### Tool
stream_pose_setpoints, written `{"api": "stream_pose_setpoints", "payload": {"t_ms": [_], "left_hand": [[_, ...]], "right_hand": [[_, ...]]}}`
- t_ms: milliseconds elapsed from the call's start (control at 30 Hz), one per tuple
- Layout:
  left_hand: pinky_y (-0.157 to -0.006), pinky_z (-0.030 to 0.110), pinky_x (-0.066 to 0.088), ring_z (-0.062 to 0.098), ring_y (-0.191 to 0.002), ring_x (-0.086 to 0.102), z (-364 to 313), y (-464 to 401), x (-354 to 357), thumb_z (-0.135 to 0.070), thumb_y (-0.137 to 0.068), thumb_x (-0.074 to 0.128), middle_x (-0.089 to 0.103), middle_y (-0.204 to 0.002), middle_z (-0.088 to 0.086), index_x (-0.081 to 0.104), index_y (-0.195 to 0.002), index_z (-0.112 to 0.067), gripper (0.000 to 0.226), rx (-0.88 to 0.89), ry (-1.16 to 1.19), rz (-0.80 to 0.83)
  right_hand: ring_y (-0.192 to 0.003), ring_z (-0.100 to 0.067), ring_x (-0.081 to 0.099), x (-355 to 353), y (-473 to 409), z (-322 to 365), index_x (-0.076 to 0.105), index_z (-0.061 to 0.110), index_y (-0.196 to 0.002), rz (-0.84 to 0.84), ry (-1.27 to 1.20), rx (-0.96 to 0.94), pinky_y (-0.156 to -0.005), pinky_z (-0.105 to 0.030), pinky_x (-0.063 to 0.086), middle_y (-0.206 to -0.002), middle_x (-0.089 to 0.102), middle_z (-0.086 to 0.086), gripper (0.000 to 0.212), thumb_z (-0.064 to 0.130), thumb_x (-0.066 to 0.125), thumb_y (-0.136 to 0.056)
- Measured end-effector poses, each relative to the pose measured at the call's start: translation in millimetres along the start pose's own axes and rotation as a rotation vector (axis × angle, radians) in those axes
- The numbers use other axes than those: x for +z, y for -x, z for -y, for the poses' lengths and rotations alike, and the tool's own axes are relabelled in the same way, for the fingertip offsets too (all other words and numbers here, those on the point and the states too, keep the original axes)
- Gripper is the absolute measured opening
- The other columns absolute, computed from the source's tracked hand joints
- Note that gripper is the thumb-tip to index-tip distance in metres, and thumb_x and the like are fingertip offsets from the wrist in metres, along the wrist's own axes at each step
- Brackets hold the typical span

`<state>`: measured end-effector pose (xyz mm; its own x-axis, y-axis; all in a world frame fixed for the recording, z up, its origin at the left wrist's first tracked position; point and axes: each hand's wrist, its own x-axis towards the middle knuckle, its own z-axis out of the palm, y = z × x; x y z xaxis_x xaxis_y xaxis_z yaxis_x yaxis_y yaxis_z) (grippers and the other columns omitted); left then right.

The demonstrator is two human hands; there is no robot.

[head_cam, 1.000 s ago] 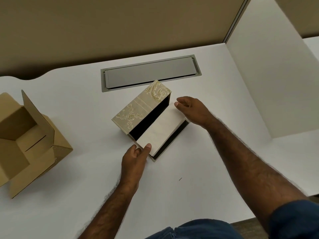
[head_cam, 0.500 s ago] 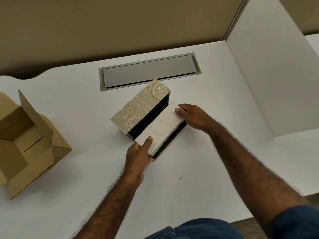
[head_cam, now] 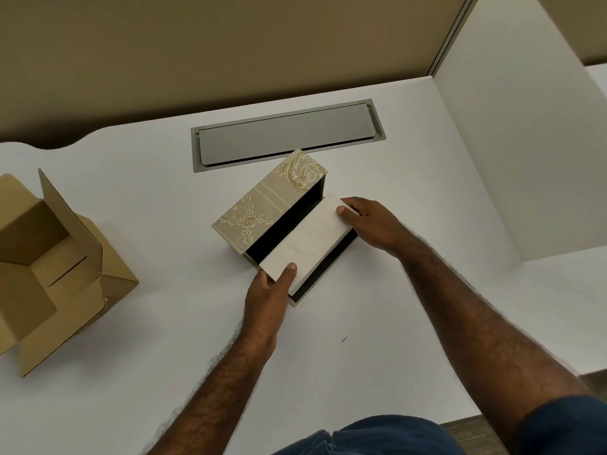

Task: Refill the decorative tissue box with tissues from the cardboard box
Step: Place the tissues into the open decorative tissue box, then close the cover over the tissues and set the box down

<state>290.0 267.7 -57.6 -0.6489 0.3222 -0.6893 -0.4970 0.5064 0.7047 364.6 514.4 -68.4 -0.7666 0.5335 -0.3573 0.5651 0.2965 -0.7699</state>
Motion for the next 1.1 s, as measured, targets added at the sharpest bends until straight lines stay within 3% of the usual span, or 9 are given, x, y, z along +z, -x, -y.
{"api": "stream_pose_setpoints", "payload": {"t_ms": [67, 267, 367, 433, 500, 567, 700, 800, 1100], "left_hand": [[-0.104, 0.040, 0.053, 0.021, -0.115, 0.059, 0.4, 2.1, 1.0, -0.046, -0.097, 0.065, 0.057, -0.108, -0.014, 0.052, -0.122, -0.033, 0.031, 0.039, -0.018, -0.002], [-0.092, 0.032, 0.052, 0.020, -0.110, 0.059, -1.7, 3.8, 1.7, -0.044, -0.098, 0.063, 0.056, -0.115, -0.008, 0.050, -0.120, -0.032, 0.028, 0.080, -0.099, 0.003], [-0.099, 0.038, 0.054, 0.021, -0.111, 0.059, -4.0, 0.3, -2.1, -0.045, -0.098, 0.064, 0.059, -0.105, -0.010, 0.053, -0.112, -0.031, 0.024, 0.044, -0.075, 0.017], [-0.103, 0.044, 0.055, 0.022, -0.110, 0.060, -5.5, -2.9, -9.8, -0.047, -0.096, 0.066, 0.059, -0.098, -0.013, 0.055, -0.100, -0.030, 0.020, 0.036, -0.042, -0.002], [-0.105, 0.049, 0.055, 0.025, -0.114, 0.062, -8.3, -4.8, -19.7, -0.051, -0.094, 0.067, 0.063, -0.108, -0.005, 0.060, -0.110, -0.026, 0.030, 0.069, -0.020, -0.071], [-0.105, 0.051, 0.055, 0.025, -0.117, 0.064, -13.8, -4.7, -28.9, -0.048, -0.095, 0.067, 0.065, -0.119, -0.003, 0.059, -0.134, -0.020, 0.049, 0.141, 0.007, -0.166], [-0.098, 0.047, 0.059, 0.019, -0.105, 0.071, -22.1, -10.0, -44.1, -0.035, -0.098, 0.065, 0.069, -0.102, -0.014, 0.063, -0.115, -0.024, 0.020, 0.253, 0.061, -0.294], [-0.091, 0.039, 0.061, 0.017, -0.099, 0.073, -27.2, -12.5, -46.6, -0.032, -0.102, 0.060, 0.070, -0.100, -0.012, 0.063, -0.105, -0.026, 0.007, 0.286, 0.080, -0.308], [-0.079, 0.036, 0.065, 0.019, -0.094, 0.077, -27.3, -17.0, -50.4, -0.027, -0.100, 0.066, 0.074, -0.101, -0.002, 0.064, -0.099, -0.021, 0.006, 0.308, 0.051, -0.314]], "right_hand": [[-0.120, -0.023, 0.068, 0.8, 0.8, -0.6, 0.071, 0.014, -0.137, -0.010, -0.014, 0.004, -0.097, -0.033, 0.048, -0.131, 0.075, -0.002, 0.035, 0.033, 0.052, -0.114], [-0.122, -0.025, 0.067, 3.0, 2.6, -0.6, 0.070, 0.014, -0.140, -0.023, -0.004, 0.014, -0.099, -0.034, 0.048, -0.134, 0.074, -0.004, 0.036, 0.033, 0.054, -0.113], [-0.121, -0.024, 0.068, 2.3, 3.5, 1.3, 0.071, 0.016, -0.137, -0.016, -0.012, 0.029, -0.098, -0.034, 0.049, -0.132, 0.075, -0.001, 0.036, 0.036, 0.056, -0.112], [-0.126, -0.022, 0.067, 1.0, 1.7, 3.5, 0.069, 0.018, -0.141, -0.022, -0.005, 0.031, -0.106, -0.038, 0.051, -0.137, 0.073, 0.000, 0.042, 0.044, 0.057, -0.111], [-0.129, -0.017, 0.065, -1.4, -1.3, 9.4, 0.065, 0.018, -0.147, -0.077, -0.015, 0.039, -0.112, -0.038, 0.050, -0.144, 0.070, -0.001, 0.050, 0.049, 0.059, -0.109], [-0.125, -0.012, 0.065, -6.1, -6.1, 18.9, 0.066, 0.018, -0.146, -0.164, -0.054, 0.026, -0.108, -0.033, 0.049, -0.142, 0.072, -0.001, 0.048, 0.046, 0.061, -0.108], [-0.120, -0.017, 0.070, -11.6, -20.8, 42.7, 0.072, 0.017, -0.138, -0.265, -0.077, -0.065, -0.107, -0.046, 0.058, -0.132, 0.077, -0.001, 0.041, 0.043, 0.058, -0.110], [-0.111, -0.019, 0.073, -11.9, -33.2, 58.7, 0.075, 0.015, -0.131, -0.265, -0.059, -0.098, -0.098, -0.039, 0.058, -0.122, 0.079, 0.000, 0.039, 0.042, 0.056, -0.110], [-0.077, -0.002, 0.061, -15.1, -50.3, 73.8, 0.081, 0.008, -0.114, -0.217, 0.078, -0.060, -0.085, -0.029, 0.047, -0.097, 0.074, 0.001, 0.028, 0.029, 0.065, -0.107]]}}
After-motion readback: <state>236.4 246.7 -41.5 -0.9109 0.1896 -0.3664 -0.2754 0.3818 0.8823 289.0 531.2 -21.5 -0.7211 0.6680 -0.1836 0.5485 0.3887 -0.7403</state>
